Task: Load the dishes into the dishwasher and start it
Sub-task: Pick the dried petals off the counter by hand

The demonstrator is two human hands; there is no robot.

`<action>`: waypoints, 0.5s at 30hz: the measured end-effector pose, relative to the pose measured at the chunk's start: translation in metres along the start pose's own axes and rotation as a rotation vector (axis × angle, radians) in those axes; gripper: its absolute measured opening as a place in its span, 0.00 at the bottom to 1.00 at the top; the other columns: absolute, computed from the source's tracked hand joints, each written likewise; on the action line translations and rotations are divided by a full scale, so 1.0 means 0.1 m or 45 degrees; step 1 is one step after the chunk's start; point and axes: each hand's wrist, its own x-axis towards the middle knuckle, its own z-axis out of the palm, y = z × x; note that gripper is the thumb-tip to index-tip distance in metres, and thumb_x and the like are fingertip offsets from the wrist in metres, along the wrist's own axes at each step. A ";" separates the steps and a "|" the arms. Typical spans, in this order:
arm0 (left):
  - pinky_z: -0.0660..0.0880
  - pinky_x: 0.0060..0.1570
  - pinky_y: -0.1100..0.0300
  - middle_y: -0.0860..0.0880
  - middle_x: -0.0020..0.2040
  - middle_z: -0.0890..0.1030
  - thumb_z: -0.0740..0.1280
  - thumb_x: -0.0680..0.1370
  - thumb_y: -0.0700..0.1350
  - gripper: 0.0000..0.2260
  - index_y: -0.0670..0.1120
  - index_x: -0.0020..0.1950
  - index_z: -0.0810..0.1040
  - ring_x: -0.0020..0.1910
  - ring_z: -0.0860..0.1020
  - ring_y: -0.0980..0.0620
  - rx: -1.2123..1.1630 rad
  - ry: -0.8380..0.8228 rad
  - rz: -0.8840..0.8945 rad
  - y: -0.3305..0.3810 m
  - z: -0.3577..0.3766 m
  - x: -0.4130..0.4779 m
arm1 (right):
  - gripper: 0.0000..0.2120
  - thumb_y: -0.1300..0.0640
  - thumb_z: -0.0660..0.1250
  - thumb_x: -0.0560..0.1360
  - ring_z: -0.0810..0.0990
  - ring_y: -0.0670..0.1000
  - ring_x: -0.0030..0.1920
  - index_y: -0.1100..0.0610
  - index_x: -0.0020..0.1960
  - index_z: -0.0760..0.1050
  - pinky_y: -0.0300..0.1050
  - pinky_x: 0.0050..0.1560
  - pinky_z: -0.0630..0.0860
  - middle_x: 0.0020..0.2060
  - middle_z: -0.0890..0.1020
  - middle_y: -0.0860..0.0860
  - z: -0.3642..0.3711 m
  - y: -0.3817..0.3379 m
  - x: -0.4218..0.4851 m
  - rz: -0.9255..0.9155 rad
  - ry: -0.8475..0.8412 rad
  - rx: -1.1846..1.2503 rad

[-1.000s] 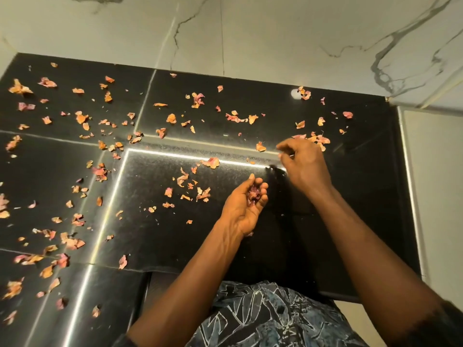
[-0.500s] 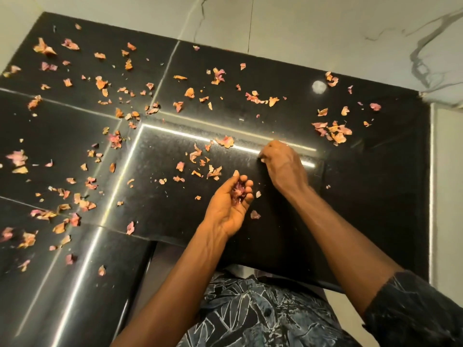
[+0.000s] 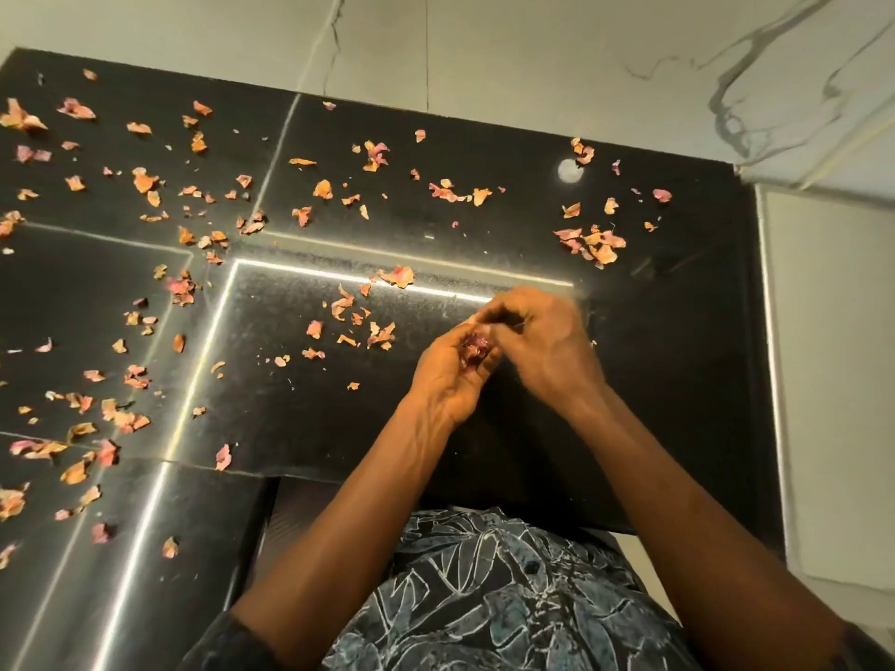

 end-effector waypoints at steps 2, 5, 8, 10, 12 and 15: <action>0.80 0.36 0.63 0.44 0.43 0.84 0.61 0.82 0.40 0.10 0.40 0.49 0.81 0.39 0.84 0.52 0.003 -0.049 -0.011 -0.02 0.06 0.00 | 0.10 0.62 0.73 0.73 0.82 0.42 0.48 0.53 0.53 0.85 0.41 0.52 0.80 0.46 0.85 0.45 0.01 -0.01 -0.07 -0.044 -0.020 0.003; 0.81 0.35 0.63 0.43 0.42 0.83 0.61 0.84 0.44 0.12 0.39 0.49 0.81 0.36 0.83 0.52 -0.054 -0.092 -0.064 0.01 0.09 0.00 | 0.09 0.61 0.72 0.76 0.82 0.42 0.50 0.53 0.55 0.85 0.38 0.55 0.78 0.49 0.85 0.45 -0.22 0.18 -0.08 0.076 0.162 0.006; 0.80 0.33 0.64 0.43 0.41 0.82 0.61 0.84 0.44 0.12 0.39 0.49 0.80 0.33 0.81 0.53 -0.054 -0.073 -0.088 0.07 0.07 0.02 | 0.10 0.63 0.70 0.78 0.82 0.46 0.50 0.55 0.57 0.84 0.43 0.57 0.79 0.52 0.84 0.49 -0.43 0.72 -0.09 0.380 0.322 -0.196; 0.79 0.32 0.64 0.44 0.40 0.81 0.61 0.84 0.45 0.12 0.40 0.47 0.80 0.32 0.80 0.54 -0.051 -0.082 -0.088 0.10 0.04 0.03 | 0.12 0.64 0.68 0.78 0.81 0.52 0.54 0.56 0.60 0.82 0.48 0.59 0.79 0.56 0.82 0.53 -0.44 1.02 -0.17 0.565 0.258 -0.358; 0.78 0.31 0.65 0.44 0.40 0.80 0.61 0.84 0.45 0.13 0.41 0.45 0.79 0.31 0.79 0.54 -0.054 -0.087 -0.074 0.14 0.01 0.04 | 0.12 0.65 0.66 0.78 0.80 0.55 0.55 0.59 0.60 0.81 0.52 0.59 0.78 0.57 0.80 0.55 -0.34 1.11 -0.27 0.530 0.208 -0.478; 0.78 0.32 0.65 0.45 0.39 0.80 0.61 0.83 0.45 0.12 0.41 0.45 0.79 0.32 0.79 0.54 -0.065 -0.082 -0.032 0.19 -0.05 0.04 | 0.11 0.68 0.64 0.77 0.78 0.58 0.51 0.62 0.57 0.82 0.53 0.52 0.78 0.52 0.79 0.57 -0.05 0.92 -0.36 0.251 0.126 -0.531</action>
